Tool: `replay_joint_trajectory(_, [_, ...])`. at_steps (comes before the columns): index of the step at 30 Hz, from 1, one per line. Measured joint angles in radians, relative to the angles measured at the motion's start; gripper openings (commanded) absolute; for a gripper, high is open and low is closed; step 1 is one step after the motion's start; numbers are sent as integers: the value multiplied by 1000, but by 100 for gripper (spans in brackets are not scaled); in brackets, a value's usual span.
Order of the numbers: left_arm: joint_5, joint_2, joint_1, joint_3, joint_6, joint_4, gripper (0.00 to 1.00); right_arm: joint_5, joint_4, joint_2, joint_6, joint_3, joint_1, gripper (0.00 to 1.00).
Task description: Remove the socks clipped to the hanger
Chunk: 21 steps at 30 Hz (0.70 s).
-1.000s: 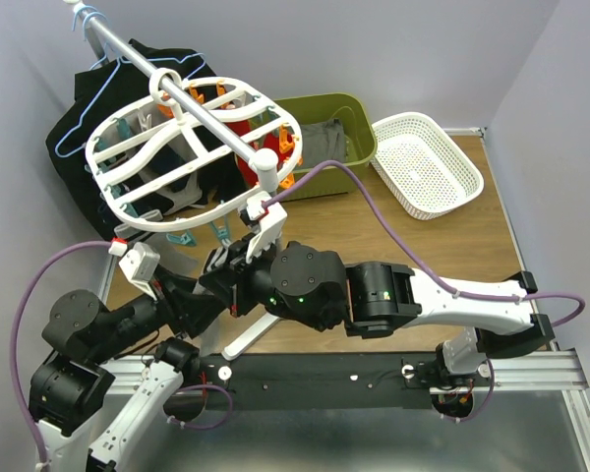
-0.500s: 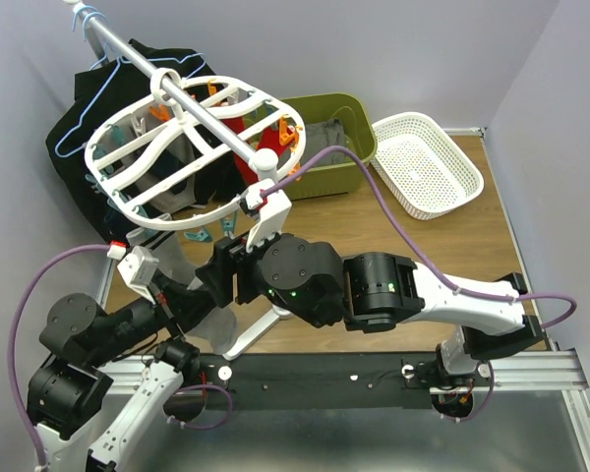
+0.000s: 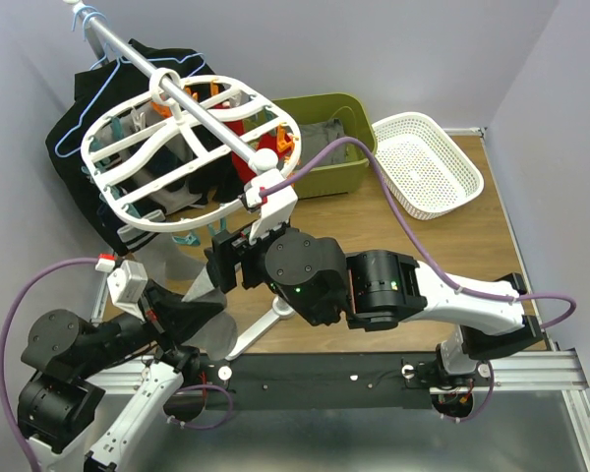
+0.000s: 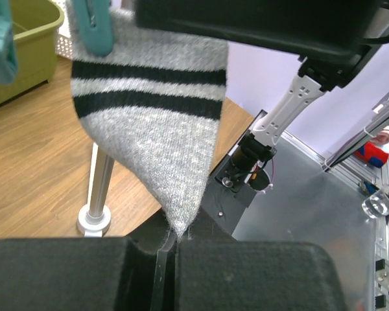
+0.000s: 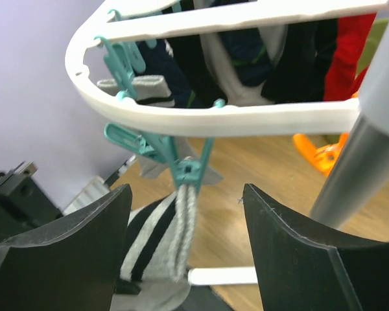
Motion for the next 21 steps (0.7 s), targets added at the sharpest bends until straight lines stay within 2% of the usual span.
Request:
replay_joint_trajectory(13, [35, -14, 0, 24, 3, 1, 0, 18, 180, 4, -154, -38, 0, 71])
replay_joint_trajectory(21, [51, -14, 0, 29, 3, 8, 0, 2, 204, 74, -176, 2, -2, 70])
